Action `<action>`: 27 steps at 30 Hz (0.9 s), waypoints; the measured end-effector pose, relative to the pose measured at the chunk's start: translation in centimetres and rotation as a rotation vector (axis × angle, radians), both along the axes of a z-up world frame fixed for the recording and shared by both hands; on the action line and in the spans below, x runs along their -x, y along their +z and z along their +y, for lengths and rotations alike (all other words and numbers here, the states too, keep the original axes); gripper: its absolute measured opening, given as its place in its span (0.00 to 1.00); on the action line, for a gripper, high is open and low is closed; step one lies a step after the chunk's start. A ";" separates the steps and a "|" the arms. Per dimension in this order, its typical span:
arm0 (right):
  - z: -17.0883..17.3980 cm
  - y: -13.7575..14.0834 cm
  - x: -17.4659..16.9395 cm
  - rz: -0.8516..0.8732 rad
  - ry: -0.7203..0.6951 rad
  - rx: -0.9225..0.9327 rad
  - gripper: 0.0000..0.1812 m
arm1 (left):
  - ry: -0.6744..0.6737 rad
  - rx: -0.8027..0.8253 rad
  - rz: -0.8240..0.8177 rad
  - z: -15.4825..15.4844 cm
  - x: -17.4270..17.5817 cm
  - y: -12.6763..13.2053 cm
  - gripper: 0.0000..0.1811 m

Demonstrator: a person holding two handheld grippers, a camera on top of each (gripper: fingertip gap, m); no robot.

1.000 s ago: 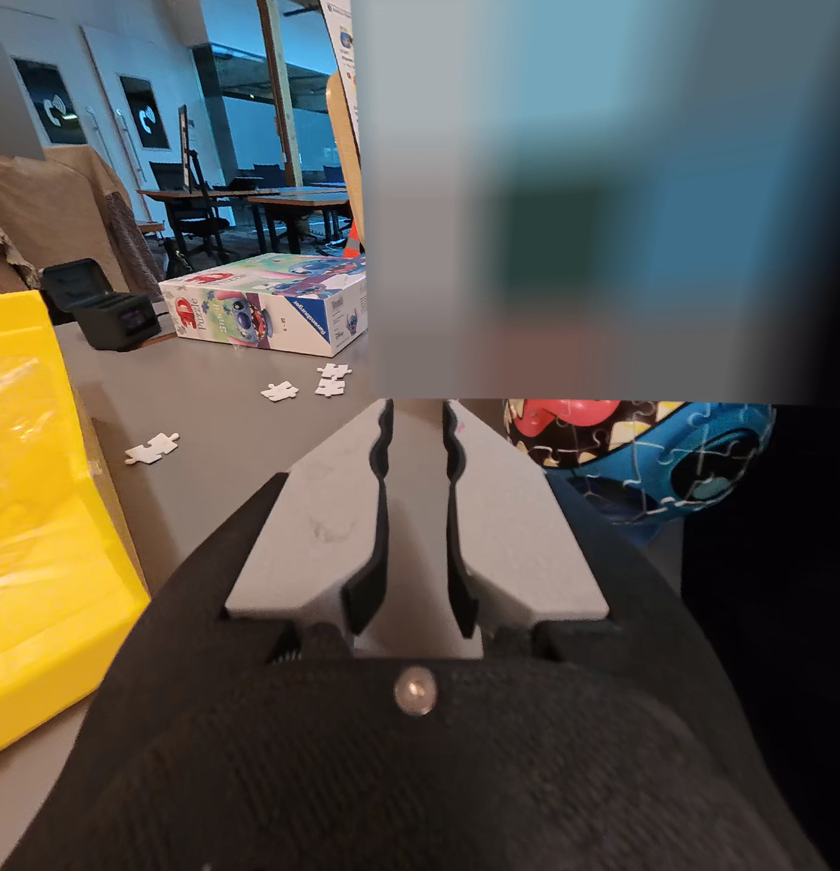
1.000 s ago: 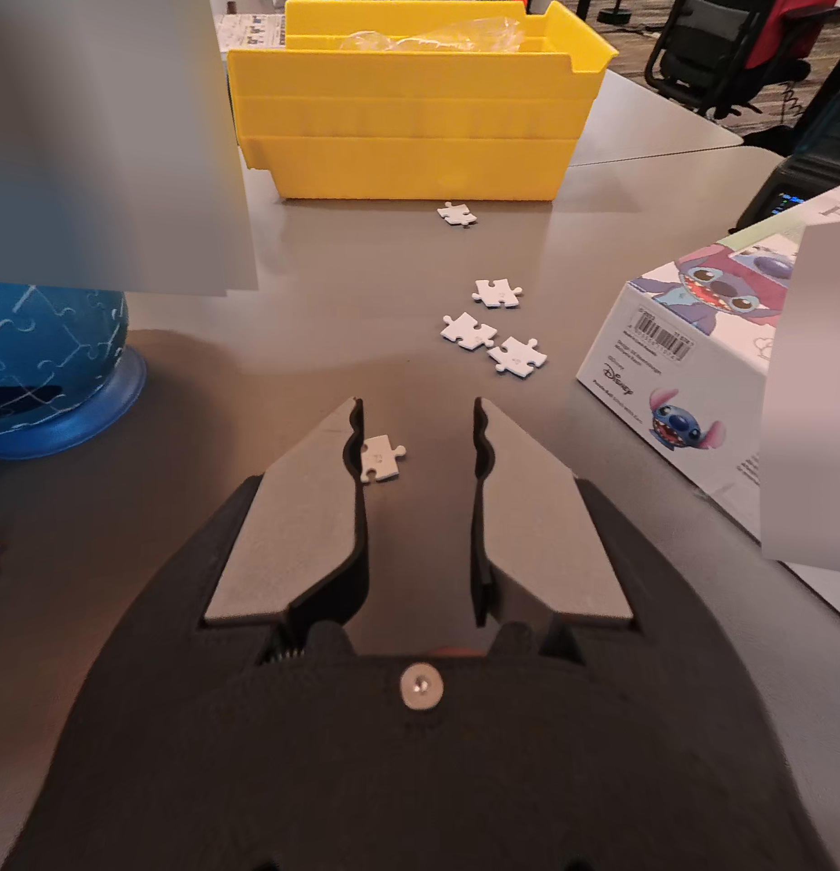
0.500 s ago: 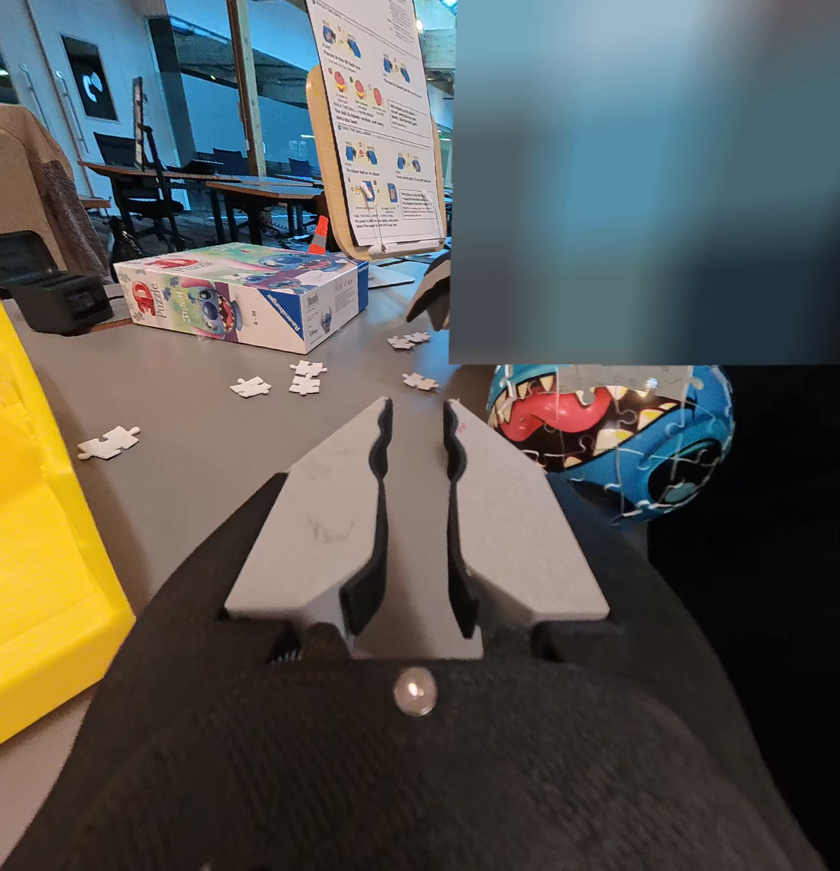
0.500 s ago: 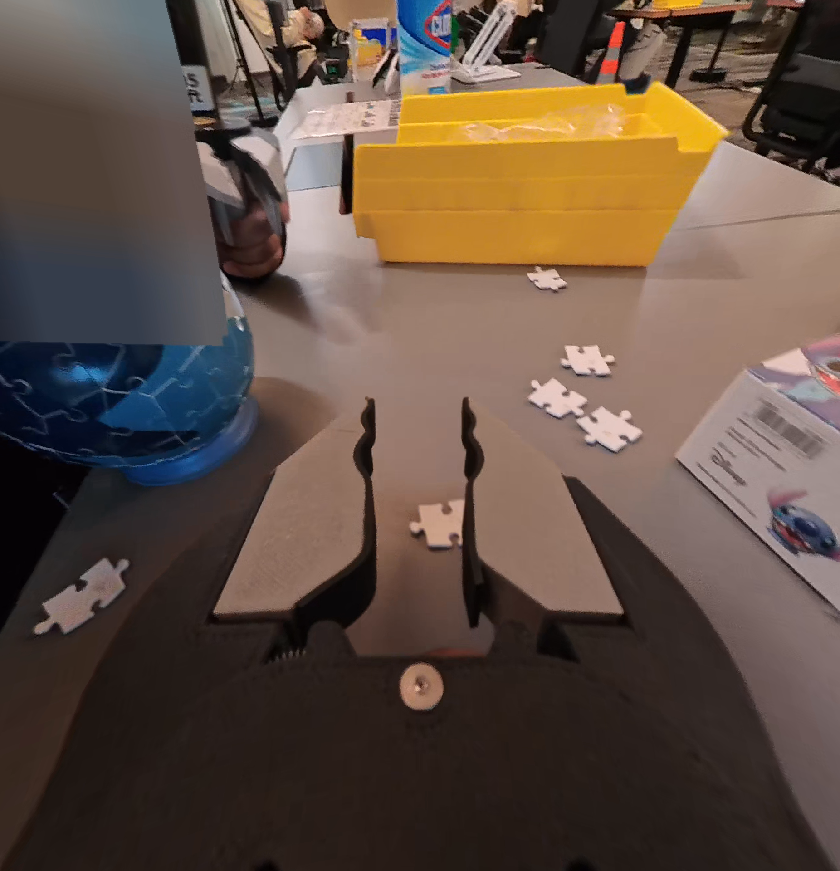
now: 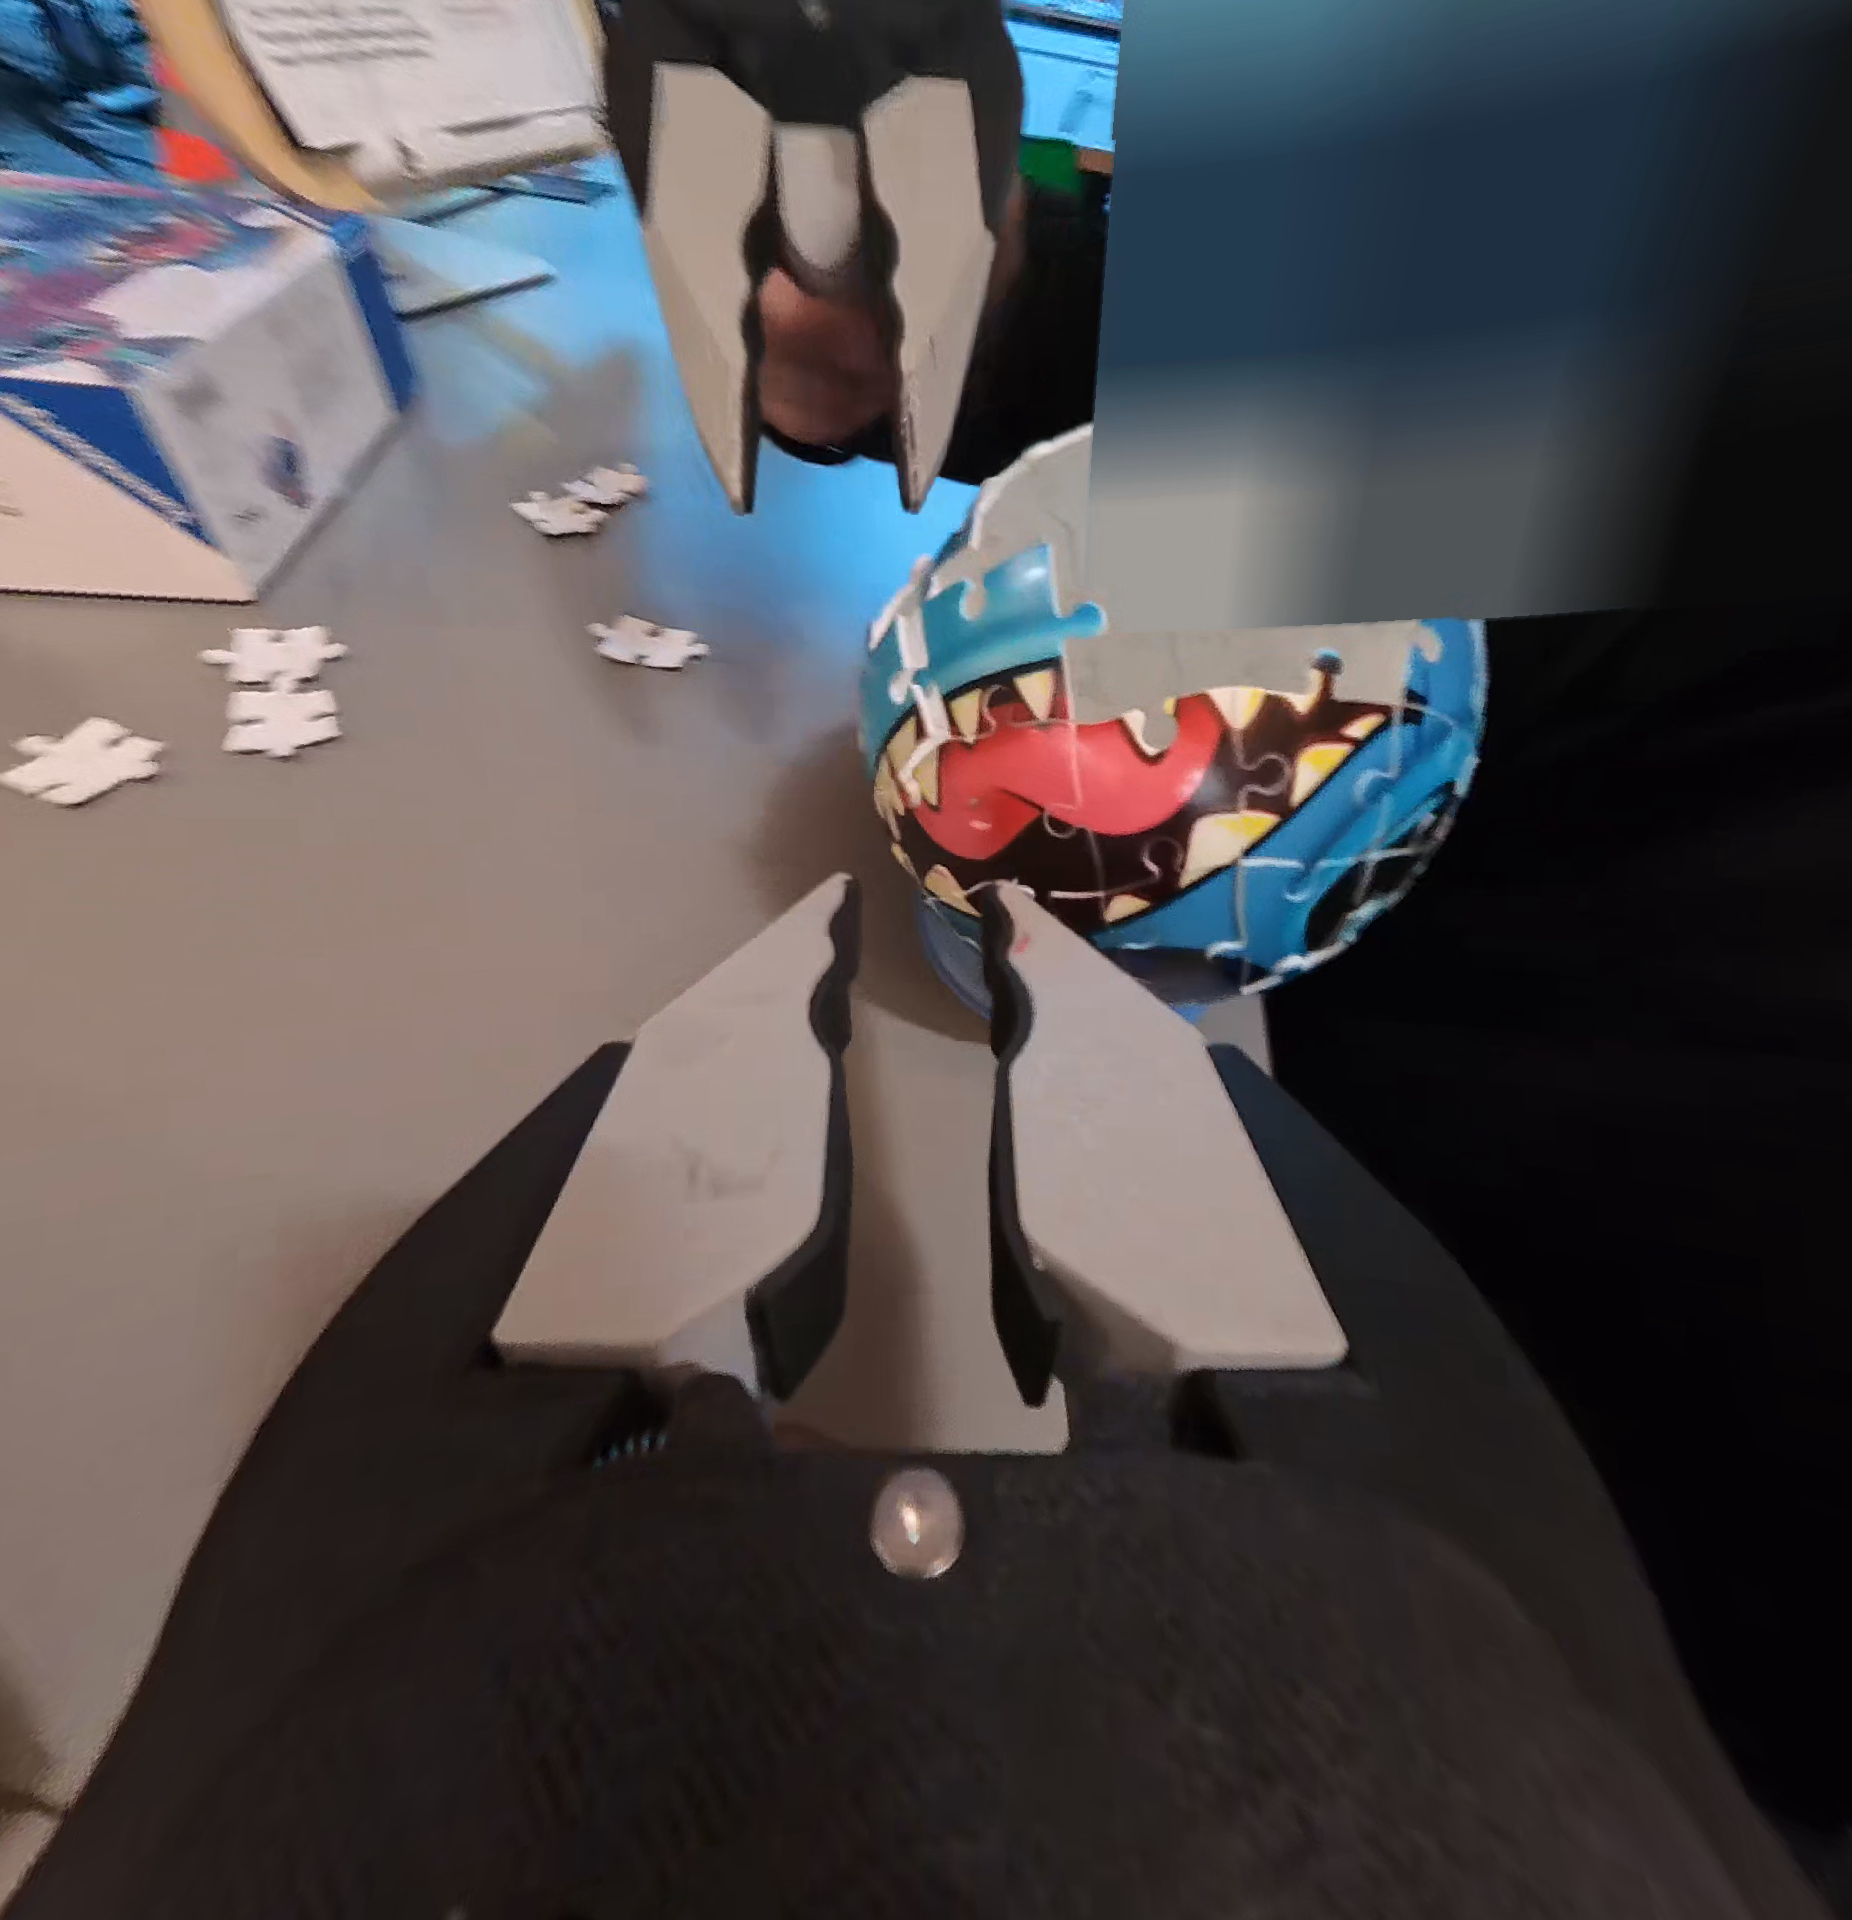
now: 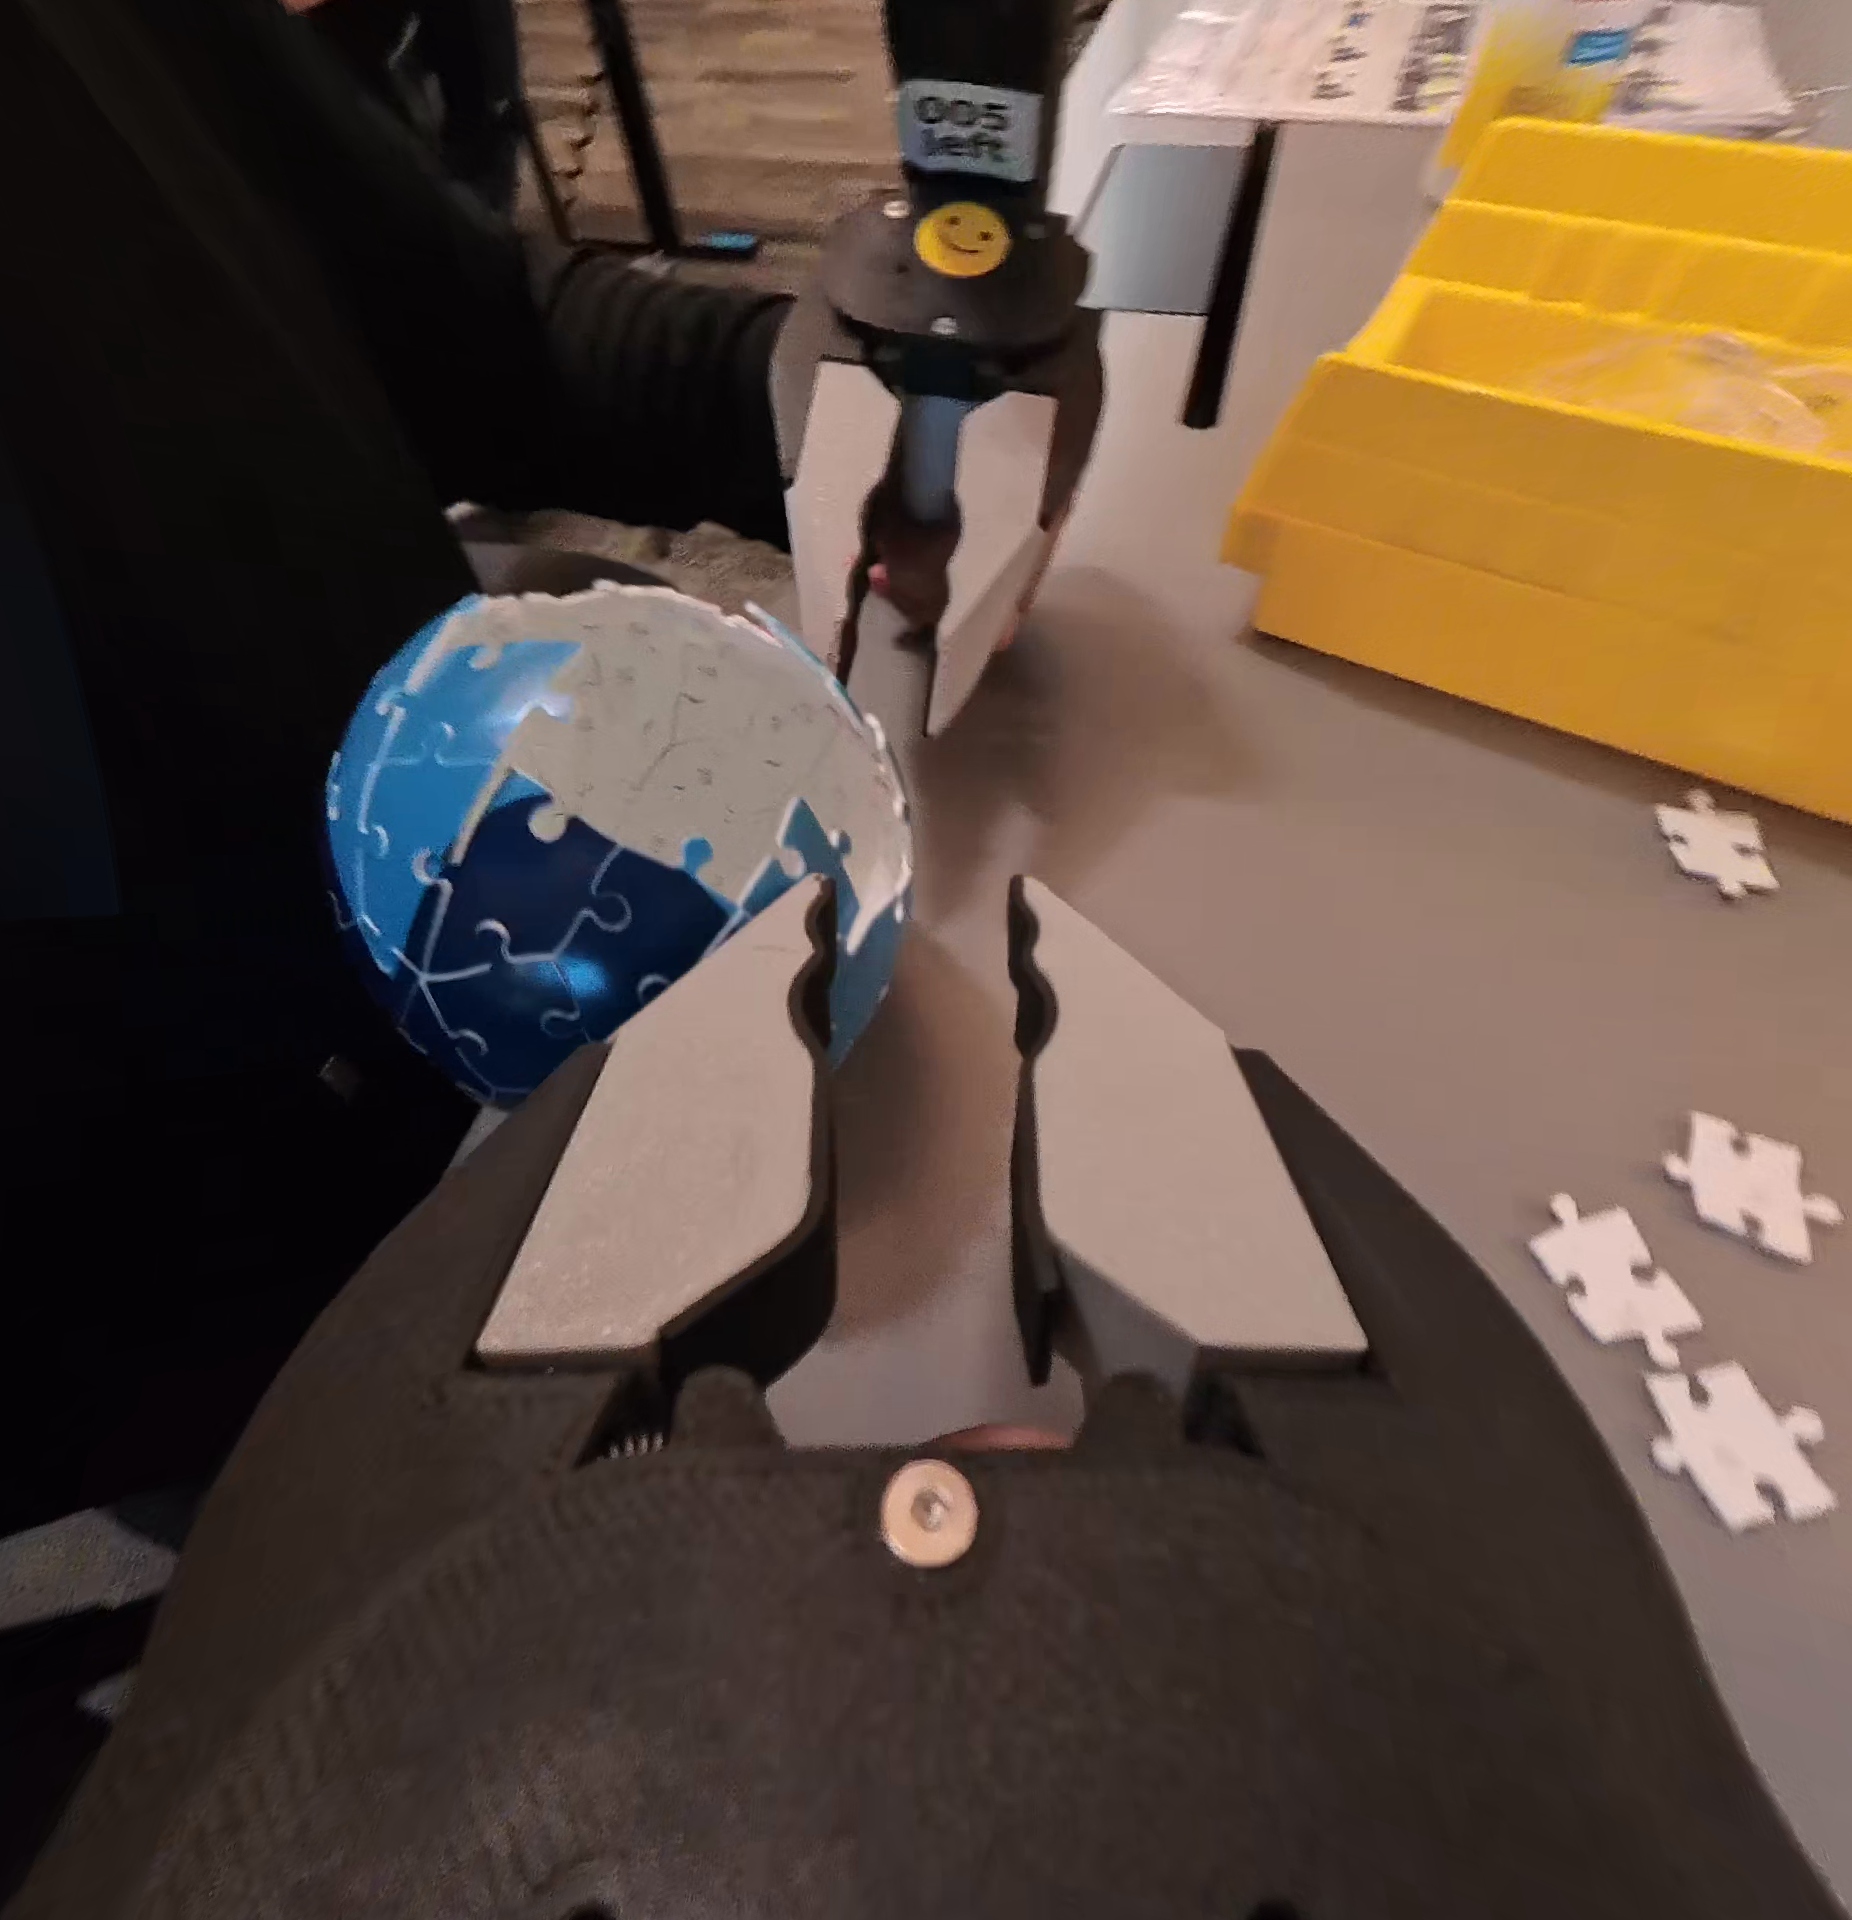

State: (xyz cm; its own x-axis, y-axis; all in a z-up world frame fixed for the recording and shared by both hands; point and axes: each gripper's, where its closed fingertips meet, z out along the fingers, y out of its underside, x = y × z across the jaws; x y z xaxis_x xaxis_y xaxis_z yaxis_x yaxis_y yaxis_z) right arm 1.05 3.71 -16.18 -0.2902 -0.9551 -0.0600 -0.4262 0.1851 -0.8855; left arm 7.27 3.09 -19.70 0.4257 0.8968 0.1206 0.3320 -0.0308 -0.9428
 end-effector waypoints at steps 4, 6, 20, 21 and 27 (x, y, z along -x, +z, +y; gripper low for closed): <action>-0.8 0.1 -1.4 0.053 0.119 -0.039 0.14 | -0.084 -0.012 0.011 0.1 -0.6 0.6 0.13; -1.3 -0.2 -2.1 0.073 0.165 -0.052 0.13 | -0.083 0.002 0.006 -0.5 -0.5 0.6 0.14; 0.0 -1.7 -5.1 0.153 0.428 -0.089 0.13 | -0.285 -0.095 0.013 0.7 0.0 2.2 0.13; -0.1 -1.8 -5.2 0.152 0.431 -0.090 0.13 | -0.289 -0.101 0.017 0.7 0.1 2.2 0.13; 0.2 -2.2 -5.4 0.157 0.491 -0.120 0.11 | -0.322 -0.153 0.016 0.7 0.2 2.0 0.13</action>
State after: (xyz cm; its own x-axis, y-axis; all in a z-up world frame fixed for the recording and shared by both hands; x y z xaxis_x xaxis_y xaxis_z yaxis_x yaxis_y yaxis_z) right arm 6.43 3.95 -18.34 0.1751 -0.9700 -0.1689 -0.6141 0.0265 -0.7888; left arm 7.03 3.83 -17.67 0.6866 0.6883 0.2341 0.3131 0.0107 -0.9497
